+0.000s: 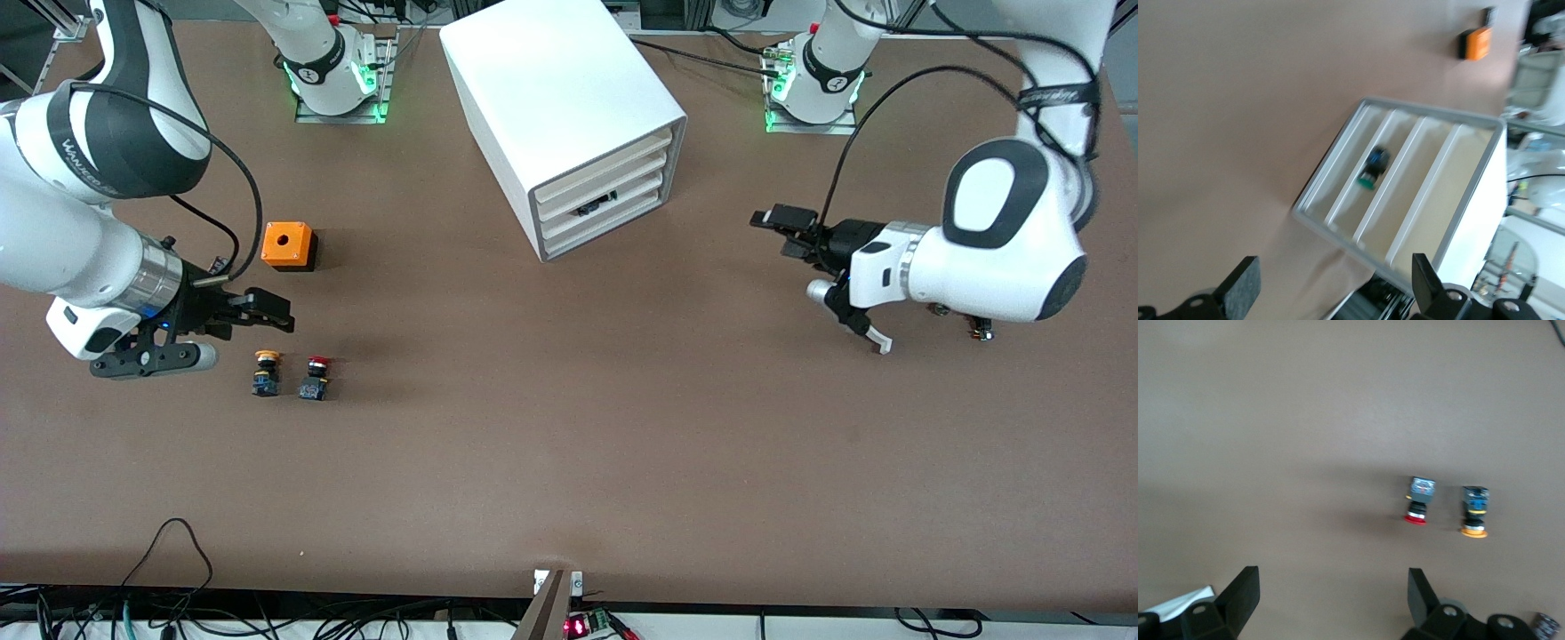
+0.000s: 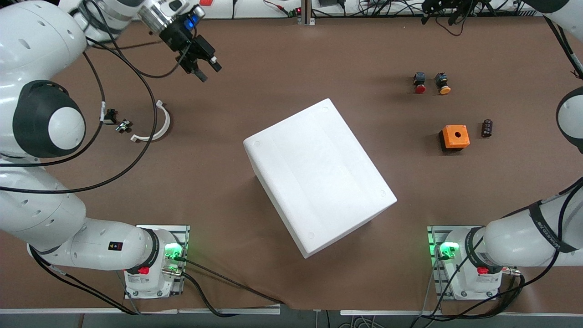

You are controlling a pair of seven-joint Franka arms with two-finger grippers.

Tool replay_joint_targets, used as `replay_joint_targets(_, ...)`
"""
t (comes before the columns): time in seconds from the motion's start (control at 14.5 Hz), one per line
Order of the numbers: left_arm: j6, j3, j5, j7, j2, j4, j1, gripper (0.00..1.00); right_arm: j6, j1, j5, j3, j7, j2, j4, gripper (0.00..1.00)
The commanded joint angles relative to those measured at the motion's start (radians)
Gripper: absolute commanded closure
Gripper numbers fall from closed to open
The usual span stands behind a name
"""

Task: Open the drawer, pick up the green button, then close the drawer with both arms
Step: 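Grasp the white drawer's handle with the left gripper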

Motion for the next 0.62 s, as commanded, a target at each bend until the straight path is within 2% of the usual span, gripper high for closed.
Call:
replay_joint_targets(0.0, 0.108, 0.003, -0.152, 0.205, -0.034, -0.179, -0.001, 0.0, -0.005, 0.045, 0.03, 0.002, 0.109, 0.045, 0.083, 0.02)
replay_joint_targets(0.28, 0.216, -0.034, -0.233, 0.332, -0.039, -0.313, -0.001, 0.01, -0.004, 0.112, 0.03, 0.002, 0.311, 0.047, 0.103, 0.02)
replay_joint_targets(0.55, 0.357, -0.08, -0.296, 0.461, -0.024, -0.393, -0.004, 0.02, -0.002, 0.198, 0.03, 0.001, 0.6, 0.048, 0.118, 0.01)
